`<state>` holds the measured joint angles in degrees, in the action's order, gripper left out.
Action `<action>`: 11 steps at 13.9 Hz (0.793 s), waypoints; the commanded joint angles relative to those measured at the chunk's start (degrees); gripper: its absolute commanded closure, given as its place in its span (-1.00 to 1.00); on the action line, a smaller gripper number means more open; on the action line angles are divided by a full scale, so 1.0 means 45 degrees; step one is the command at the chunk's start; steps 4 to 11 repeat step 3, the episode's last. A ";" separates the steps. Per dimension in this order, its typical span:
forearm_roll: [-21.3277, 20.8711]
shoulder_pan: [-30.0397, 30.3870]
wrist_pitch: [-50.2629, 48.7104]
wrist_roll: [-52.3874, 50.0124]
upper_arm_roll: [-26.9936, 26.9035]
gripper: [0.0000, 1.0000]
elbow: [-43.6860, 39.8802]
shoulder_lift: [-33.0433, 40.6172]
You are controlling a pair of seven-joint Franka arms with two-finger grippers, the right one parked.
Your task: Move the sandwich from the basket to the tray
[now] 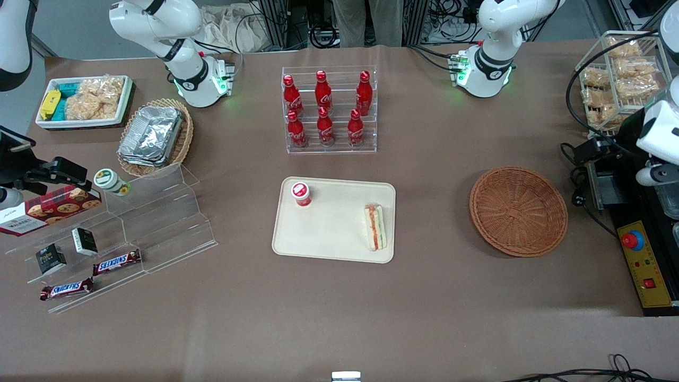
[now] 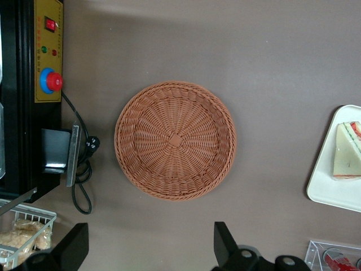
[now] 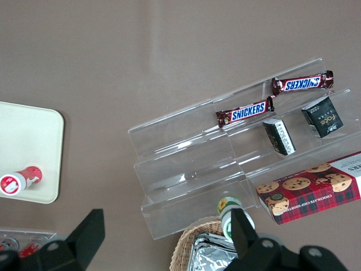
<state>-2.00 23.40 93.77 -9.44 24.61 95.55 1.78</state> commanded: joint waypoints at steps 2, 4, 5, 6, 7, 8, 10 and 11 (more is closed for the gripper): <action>0.0346 0.0170 0.0217 0.0223 0.0058 -1.00 0.0272 0.0346; 0.0714 0.0228 0.0217 0.0242 0.0039 -1.00 0.0155 0.0327; 0.0714 0.0228 0.0217 0.0242 0.0039 -1.00 0.0155 0.0327; 0.0714 0.0228 0.0217 0.0242 0.0039 -1.00 0.0155 0.0327; 0.0714 0.0228 0.0217 0.0242 0.0039 -1.00 0.0155 0.0327; 0.0714 0.0228 0.0217 0.0242 0.0039 -1.00 0.0155 0.0327; 0.0714 0.0228 0.0217 0.0242 0.0039 -1.00 0.0155 0.0327; 0.0714 0.0228 0.0217 0.0242 0.0039 -1.00 0.0155 0.0327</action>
